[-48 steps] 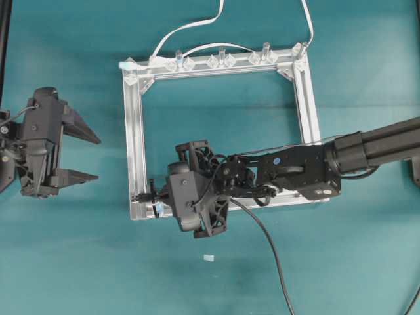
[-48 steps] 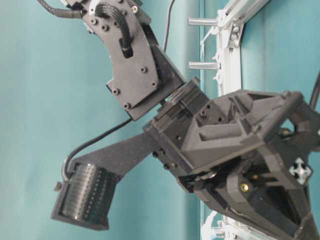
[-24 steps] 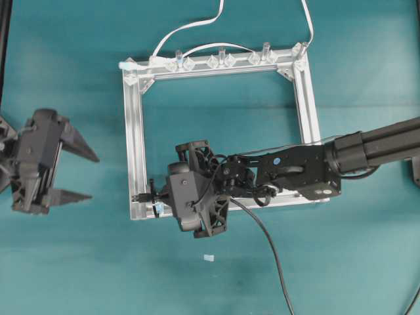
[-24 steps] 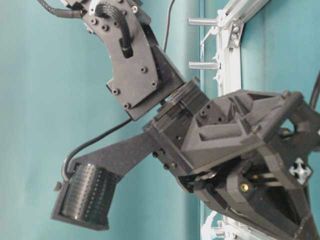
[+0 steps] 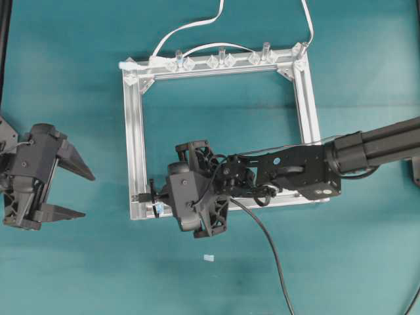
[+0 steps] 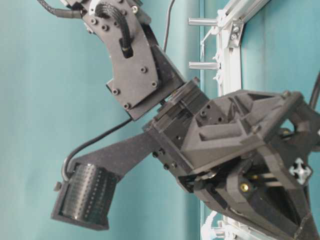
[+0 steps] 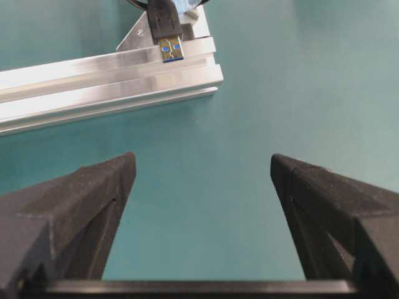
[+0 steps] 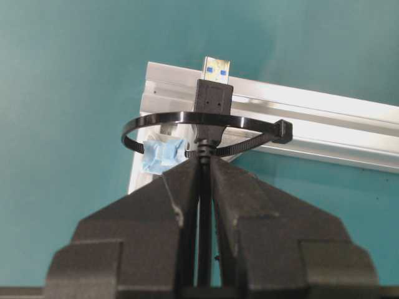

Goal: Insert the wire through the string loop located on the left side.
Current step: 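Move the left gripper to the connector tip protruding from the loop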

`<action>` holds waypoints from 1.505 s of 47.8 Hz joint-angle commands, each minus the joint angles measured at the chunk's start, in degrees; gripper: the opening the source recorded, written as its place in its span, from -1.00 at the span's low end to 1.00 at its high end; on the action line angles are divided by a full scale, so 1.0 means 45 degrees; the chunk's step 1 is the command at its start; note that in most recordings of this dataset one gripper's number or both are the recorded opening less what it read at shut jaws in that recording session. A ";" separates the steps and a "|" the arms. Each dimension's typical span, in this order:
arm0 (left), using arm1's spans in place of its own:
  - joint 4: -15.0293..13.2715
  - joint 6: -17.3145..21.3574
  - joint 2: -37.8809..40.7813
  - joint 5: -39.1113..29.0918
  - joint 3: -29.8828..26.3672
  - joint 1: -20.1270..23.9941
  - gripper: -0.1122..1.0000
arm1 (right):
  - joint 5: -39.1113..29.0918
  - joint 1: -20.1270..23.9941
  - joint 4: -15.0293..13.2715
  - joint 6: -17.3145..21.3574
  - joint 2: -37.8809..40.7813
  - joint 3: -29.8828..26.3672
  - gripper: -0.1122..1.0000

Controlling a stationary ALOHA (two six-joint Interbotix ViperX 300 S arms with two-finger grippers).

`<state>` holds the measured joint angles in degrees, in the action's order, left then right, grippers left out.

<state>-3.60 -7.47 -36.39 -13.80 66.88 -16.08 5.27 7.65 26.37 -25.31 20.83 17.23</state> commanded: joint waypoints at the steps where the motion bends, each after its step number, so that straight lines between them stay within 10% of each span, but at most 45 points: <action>1: 0.0000 -0.0098 0.0117 0.0195 -0.0273 -0.0059 0.83 | 0.0117 0.0020 -0.0039 -0.0020 -0.0273 -0.0371 -0.63; 72: 0.0039 -0.0117 0.6270 0.2813 -0.2871 0.1113 0.81 | 0.0098 0.0039 -0.0059 -0.0020 -0.0273 -0.0430 -0.63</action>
<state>-3.60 -7.56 -7.91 -1.41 55.20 -10.90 5.36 7.65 26.28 -25.22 20.74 16.88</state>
